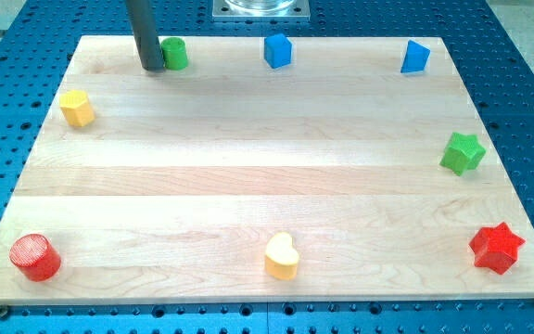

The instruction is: Move the green circle bottom left side of the blue cube

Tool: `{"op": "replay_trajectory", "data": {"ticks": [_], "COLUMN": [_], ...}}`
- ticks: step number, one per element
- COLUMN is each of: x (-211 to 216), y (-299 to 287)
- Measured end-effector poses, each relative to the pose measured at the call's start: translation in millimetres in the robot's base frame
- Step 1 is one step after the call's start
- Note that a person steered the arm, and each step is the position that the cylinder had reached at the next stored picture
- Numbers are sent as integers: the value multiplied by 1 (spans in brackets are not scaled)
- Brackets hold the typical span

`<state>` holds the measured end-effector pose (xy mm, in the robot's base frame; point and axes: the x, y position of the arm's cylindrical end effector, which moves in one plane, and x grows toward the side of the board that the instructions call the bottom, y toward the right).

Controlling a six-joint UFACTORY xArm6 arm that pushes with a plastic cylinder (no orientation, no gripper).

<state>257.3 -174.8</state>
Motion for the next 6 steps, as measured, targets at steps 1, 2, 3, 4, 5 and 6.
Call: {"op": "replay_trajectory", "data": {"ticks": [1,2,3,4,5,6], "x": [-11,-43,-20,12,22,8], "y": [-18,-12,17,54,87,91]}}
